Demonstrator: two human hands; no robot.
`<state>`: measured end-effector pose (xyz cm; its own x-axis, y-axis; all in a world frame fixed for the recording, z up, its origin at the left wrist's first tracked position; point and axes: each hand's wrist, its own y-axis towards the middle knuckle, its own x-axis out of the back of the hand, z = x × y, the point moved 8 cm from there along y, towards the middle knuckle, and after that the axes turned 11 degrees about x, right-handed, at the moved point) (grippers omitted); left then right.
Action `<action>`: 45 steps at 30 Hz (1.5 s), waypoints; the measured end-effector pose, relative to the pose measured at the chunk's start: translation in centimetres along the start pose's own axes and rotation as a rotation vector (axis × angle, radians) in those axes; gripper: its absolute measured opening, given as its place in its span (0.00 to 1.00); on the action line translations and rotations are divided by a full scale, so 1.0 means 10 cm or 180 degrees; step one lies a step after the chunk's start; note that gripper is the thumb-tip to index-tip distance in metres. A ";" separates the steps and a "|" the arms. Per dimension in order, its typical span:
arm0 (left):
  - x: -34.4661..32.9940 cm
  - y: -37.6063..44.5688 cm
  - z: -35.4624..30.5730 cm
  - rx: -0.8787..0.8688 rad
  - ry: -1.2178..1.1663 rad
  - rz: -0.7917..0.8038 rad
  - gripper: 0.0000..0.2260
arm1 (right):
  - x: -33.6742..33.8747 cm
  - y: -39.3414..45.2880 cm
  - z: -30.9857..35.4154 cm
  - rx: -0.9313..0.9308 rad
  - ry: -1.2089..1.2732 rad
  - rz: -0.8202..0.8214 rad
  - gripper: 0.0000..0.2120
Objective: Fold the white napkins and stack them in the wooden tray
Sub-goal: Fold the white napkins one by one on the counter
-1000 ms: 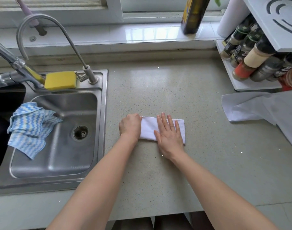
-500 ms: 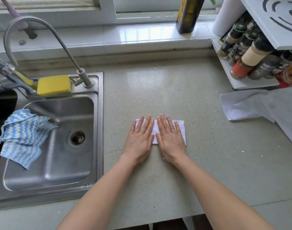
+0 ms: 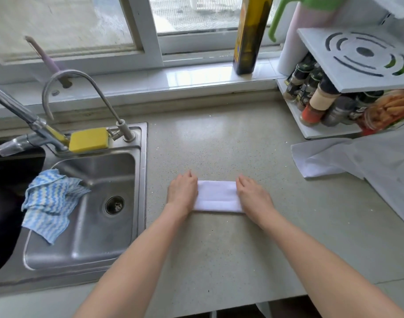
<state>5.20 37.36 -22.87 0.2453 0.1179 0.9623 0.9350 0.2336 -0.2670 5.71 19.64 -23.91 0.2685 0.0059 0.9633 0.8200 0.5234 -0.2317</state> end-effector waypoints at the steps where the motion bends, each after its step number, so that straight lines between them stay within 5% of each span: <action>1: 0.03 0.01 0.02 0.0088 -0.0052 0.0070 0.09 | 0.06 0.04 0.02 0.0144 -0.0062 0.0022 0.15; 5: -0.19 -0.09 0.12 0.0546 -0.0652 0.1063 0.06 | 0.10 0.16 -0.01 0.0370 0.0111 0.0745 0.02; 8: -0.25 -0.23 0.24 0.0833 -0.1488 0.1061 0.04 | 0.08 0.24 -0.08 0.0390 0.0295 0.1065 0.07; 12: 0.05 -0.55 0.78 0.1469 -0.3069 0.0130 0.03 | 0.32 0.38 0.25 0.0573 0.1341 0.0767 0.14; 15: 0.46 -1.07 1.39 0.1845 -0.3735 -0.1219 0.05 | 0.59 0.42 0.93 0.1035 0.2056 0.0501 0.18; 20: 0.70 -2.47 2.37 0.2622 -0.3722 -0.2730 0.03 | 0.78 0.17 2.47 0.1735 0.2419 0.0373 0.12; 25: 0.51 -4.31 3.26 0.3381 -0.3377 -0.3479 0.05 | 0.63 -0.69 4.27 0.2611 0.2321 0.0639 0.12; 30: 0.03 -6.54 3.91 0.4329 -0.2907 -0.3735 0.07 | 0.05 -2.24 6.03 0.3618 0.1797 0.1071 0.12; 35: -0.57 -8.46 4.32 0.5384 -0.2859 -0.3477 0.09 | -0.61 -3.77 7.30 0.4111 0.1535 0.1682 0.03; 45: -1.46 -10.53 5.29 0.6436 -0.2957 -0.3283 0.11 | -1.52 -5.31 9.35 0.4667 0.1042 0.2205 0.05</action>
<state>-110.37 62.11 -11.62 -0.5656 -0.5011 0.6550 -0.7607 0.6237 -0.1797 -89.12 71.43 -13.53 0.6004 0.4970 0.6265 -0.5865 0.8062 -0.0774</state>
